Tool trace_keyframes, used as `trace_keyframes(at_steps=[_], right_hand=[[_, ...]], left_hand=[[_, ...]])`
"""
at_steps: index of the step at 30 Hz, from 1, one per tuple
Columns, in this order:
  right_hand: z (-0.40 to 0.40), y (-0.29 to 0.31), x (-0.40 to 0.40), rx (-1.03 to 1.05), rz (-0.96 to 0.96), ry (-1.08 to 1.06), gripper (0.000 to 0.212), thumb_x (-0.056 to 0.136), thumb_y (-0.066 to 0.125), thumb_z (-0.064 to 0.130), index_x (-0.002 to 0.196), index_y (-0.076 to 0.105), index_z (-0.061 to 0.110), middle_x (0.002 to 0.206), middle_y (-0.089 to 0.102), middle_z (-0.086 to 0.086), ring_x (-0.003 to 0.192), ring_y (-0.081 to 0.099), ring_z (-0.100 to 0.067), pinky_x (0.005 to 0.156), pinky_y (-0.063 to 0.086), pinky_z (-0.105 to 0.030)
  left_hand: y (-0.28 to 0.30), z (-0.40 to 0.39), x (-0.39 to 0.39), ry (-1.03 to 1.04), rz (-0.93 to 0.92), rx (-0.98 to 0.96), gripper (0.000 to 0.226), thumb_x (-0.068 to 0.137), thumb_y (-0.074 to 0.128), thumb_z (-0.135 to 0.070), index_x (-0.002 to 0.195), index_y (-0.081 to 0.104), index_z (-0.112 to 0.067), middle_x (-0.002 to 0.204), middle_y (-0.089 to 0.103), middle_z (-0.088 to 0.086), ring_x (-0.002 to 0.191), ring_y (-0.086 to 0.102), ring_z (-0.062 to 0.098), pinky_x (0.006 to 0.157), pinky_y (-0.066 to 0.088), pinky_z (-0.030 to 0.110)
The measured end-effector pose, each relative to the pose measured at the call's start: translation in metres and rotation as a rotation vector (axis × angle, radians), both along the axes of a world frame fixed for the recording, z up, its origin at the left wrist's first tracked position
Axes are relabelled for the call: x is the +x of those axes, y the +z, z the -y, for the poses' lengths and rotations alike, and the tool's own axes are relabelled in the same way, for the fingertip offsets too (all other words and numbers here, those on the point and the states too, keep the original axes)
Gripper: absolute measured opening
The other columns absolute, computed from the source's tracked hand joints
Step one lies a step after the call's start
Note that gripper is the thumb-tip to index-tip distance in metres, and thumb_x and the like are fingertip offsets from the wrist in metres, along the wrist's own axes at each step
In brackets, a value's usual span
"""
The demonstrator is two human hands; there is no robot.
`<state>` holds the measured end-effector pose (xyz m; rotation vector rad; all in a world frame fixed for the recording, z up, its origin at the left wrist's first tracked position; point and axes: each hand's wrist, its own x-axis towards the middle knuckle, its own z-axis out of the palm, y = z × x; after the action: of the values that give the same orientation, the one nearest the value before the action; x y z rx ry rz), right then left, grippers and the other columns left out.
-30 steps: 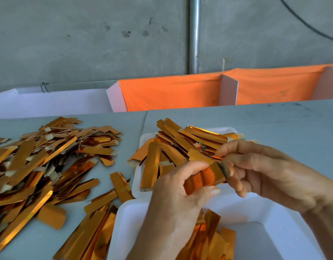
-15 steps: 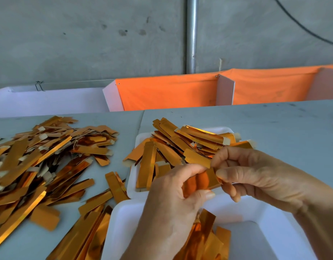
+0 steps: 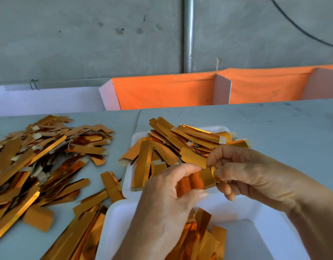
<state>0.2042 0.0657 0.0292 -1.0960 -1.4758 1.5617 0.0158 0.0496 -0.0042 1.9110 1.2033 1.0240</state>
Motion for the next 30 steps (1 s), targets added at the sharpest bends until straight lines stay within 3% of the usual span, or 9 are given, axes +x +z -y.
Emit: trace_keyframes(at_steps=[3,12,19,23,26,30], right_hand=[[0.0001,0.0011,-0.0004,0.0,0.007,-0.008,0.018,0.067,0.062,0.007,0.084,0.062,0.006,0.056,0.056,-0.013,0.045,0.052,-0.018,0.046,0.046,-0.021],[0.0026,0.0039,-0.0006,-0.001,0.005,-0.006,0.016,0.067,0.061,0.006,0.083,0.063,0.008,0.055,0.055,-0.012,0.044,0.05,-0.017,0.045,0.046,-0.021],[0.0024,0.0043,-0.0019,-0.013,0.045,0.0,0.018,0.067,0.059,0.006,0.084,0.062,0.007,0.056,0.055,-0.012,0.045,0.051,-0.017,0.045,0.046,-0.021],[0.0035,0.0049,-0.0042,0.011,0.12,-0.008,0.012,0.077,0.06,0.0,0.088,0.061,0.006,0.056,0.057,-0.011,0.047,0.052,-0.017,0.046,0.047,-0.021],[0.0018,0.0018,-0.0064,0.059,0.231,-0.024,0.017,0.085,0.051,-0.008,0.092,0.059,0.005,0.057,0.059,-0.01,0.048,0.055,-0.016,0.047,0.047,-0.021],[0.0009,-0.0002,-0.008,0.063,0.242,-0.034,0.018,0.085,0.05,-0.008,0.091,0.059,0.006,0.057,0.06,-0.009,0.048,0.055,-0.016,0.048,0.047,-0.021]], left_hand=[[0.0006,-0.0003,0.0,-0.018,0.033,-0.022,0.029,0.076,0.074,-0.031,0.095,0.062,-0.05,0.09,0.065,-0.025,0.083,0.06,-0.013,0.062,0.043,0.001],[0.0008,-0.0002,-0.0029,-0.039,0.074,-0.076,0.031,0.074,0.073,-0.035,0.101,0.064,-0.048,0.093,0.066,-0.026,0.089,0.06,-0.01,0.066,0.044,0.001],[0.0004,-0.001,-0.0039,-0.034,0.047,-0.063,0.028,0.074,0.073,-0.037,0.094,0.062,-0.055,0.095,0.064,-0.031,0.092,0.057,-0.013,0.067,0.044,0.0],[-0.0017,-0.0014,-0.0055,-0.013,0.0,-0.026,0.035,0.074,0.072,-0.041,0.105,0.062,-0.053,0.095,0.062,-0.033,0.094,0.054,-0.017,0.068,0.044,-0.001],[-0.0023,-0.0015,-0.0052,-0.001,-0.098,0.078,0.038,0.077,0.072,-0.04,0.112,0.06,-0.049,0.101,0.049,-0.046,0.099,0.043,-0.024,0.069,0.037,-0.005],[-0.0033,-0.0025,-0.0052,-0.003,-0.153,0.13,0.043,0.079,0.07,-0.039,0.12,0.059,-0.044,0.085,0.048,-0.049,0.103,0.037,-0.027,0.072,0.034,-0.008]])
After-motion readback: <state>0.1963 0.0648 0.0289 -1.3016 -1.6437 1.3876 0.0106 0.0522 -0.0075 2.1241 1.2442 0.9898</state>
